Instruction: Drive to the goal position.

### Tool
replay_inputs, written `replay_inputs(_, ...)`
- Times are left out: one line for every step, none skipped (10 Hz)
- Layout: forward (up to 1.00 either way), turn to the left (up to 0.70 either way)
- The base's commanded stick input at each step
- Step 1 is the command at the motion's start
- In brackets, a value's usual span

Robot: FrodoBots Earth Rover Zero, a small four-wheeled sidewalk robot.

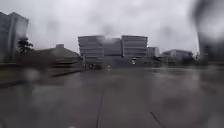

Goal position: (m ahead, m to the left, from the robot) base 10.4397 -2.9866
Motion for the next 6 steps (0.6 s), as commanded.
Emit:
replay_inputs(1.0, 0.0)
replay_inputs(1.0, 0.0)
replay_inputs(1.0, 0.0)
replay_inputs(1.0, 0.0)
replay_inputs(1.0, 0.0)
replay_inputs(1.0, 0.0)
